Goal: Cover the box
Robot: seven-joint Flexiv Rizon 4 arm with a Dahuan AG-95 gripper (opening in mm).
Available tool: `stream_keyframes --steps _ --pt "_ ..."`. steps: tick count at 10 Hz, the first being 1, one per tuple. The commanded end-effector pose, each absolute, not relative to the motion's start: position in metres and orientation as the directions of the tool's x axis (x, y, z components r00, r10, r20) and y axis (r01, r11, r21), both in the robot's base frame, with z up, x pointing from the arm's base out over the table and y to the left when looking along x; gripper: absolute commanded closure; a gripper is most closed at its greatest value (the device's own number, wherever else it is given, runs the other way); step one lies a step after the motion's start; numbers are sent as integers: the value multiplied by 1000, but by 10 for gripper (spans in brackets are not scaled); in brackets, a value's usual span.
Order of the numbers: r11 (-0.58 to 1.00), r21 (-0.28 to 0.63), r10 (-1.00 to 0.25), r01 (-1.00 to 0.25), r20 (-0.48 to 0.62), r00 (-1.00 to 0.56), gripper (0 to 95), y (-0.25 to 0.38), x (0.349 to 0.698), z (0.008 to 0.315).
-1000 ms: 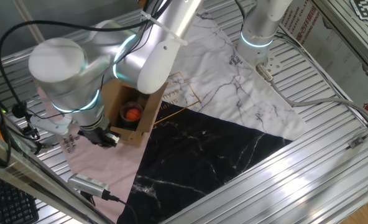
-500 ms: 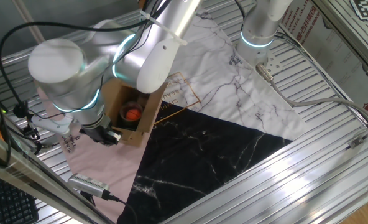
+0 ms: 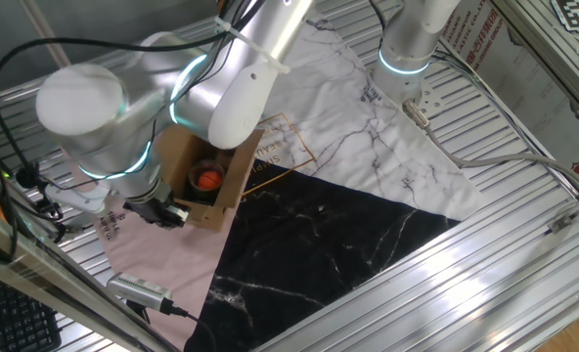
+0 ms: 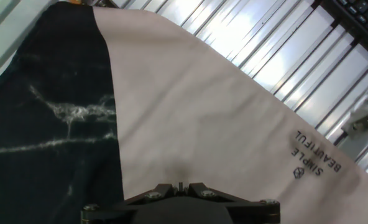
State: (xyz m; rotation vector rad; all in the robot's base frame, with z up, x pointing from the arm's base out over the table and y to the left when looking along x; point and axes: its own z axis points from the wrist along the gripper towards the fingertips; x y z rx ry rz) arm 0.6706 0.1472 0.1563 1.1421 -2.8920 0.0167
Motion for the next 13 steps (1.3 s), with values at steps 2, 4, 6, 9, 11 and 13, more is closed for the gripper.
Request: stream_keyframes --steps 2,4,6,9,11,13 --pt "729 5 -684 -684 36 -729 950 144 667 159" --pt "727 5 -686 -686 36 -727 950 141 664 161" --pt "726 5 -687 -688 36 -725 950 138 662 163" --pt "722 5 -691 -692 36 -722 950 131 655 169" --pt "721 5 -693 -693 37 -720 950 127 650 172" --pt "719 5 -695 -695 37 -718 950 121 643 176"
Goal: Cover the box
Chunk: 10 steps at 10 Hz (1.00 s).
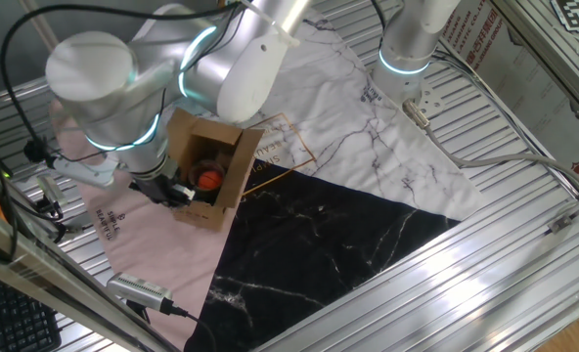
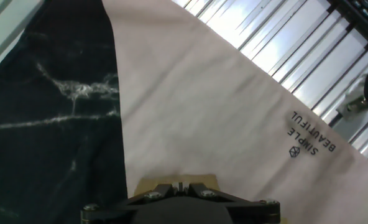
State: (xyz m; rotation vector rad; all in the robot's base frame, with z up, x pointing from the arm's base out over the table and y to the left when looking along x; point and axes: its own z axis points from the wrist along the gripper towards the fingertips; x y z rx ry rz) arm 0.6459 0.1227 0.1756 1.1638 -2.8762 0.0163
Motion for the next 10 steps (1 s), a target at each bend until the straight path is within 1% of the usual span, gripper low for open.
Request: stream_keyframes --steps 1,10 --pt "719 4 -695 -695 38 -718 950 120 642 177" --pt "714 -6 -699 -700 44 -714 950 107 618 176"
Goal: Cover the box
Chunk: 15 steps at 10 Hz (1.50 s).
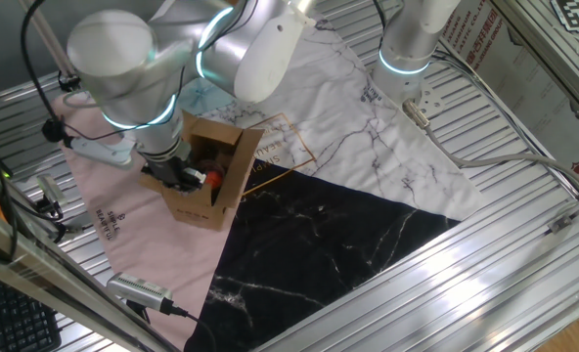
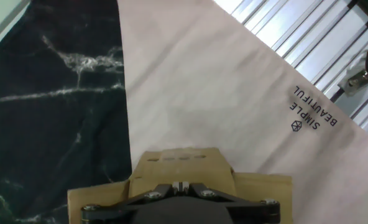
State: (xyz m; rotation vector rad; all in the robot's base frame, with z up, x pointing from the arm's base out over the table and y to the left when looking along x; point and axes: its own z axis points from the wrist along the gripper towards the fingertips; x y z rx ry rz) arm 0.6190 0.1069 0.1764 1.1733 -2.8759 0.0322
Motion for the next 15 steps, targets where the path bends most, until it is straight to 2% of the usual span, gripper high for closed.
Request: stream_keyframes --steps 1,15 --pt "713 -7 -700 -701 44 -713 950 106 617 176" --pt "694 -26 -719 -720 40 -694 950 93 602 157"
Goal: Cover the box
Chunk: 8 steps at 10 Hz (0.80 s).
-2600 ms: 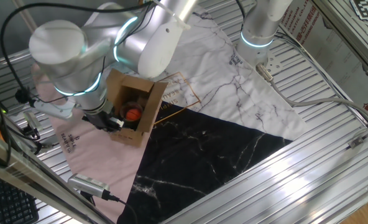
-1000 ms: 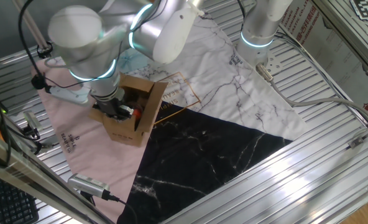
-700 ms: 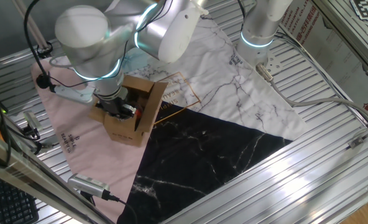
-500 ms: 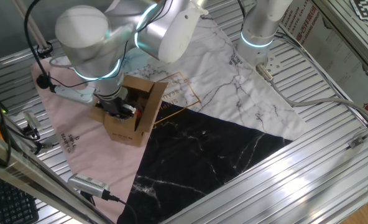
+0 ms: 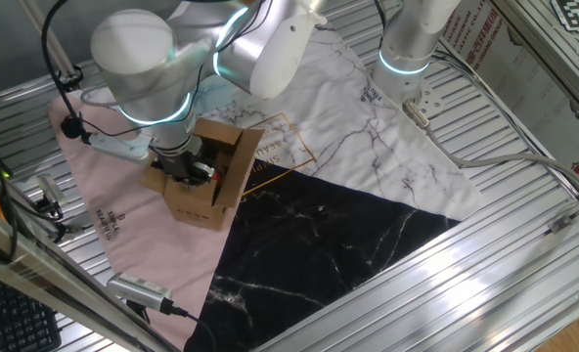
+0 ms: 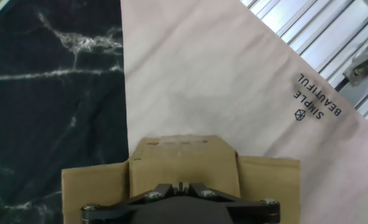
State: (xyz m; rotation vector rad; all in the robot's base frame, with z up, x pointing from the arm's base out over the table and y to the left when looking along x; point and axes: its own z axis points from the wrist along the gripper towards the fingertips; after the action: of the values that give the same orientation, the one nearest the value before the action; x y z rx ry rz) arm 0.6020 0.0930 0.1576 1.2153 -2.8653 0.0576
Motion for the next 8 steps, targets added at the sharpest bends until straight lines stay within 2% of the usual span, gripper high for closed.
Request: stream_keyframes --steps 1,8 --pt "692 -26 -720 -721 38 -693 950 91 601 155" --pt "691 -24 -722 -722 27 -691 950 86 606 147"
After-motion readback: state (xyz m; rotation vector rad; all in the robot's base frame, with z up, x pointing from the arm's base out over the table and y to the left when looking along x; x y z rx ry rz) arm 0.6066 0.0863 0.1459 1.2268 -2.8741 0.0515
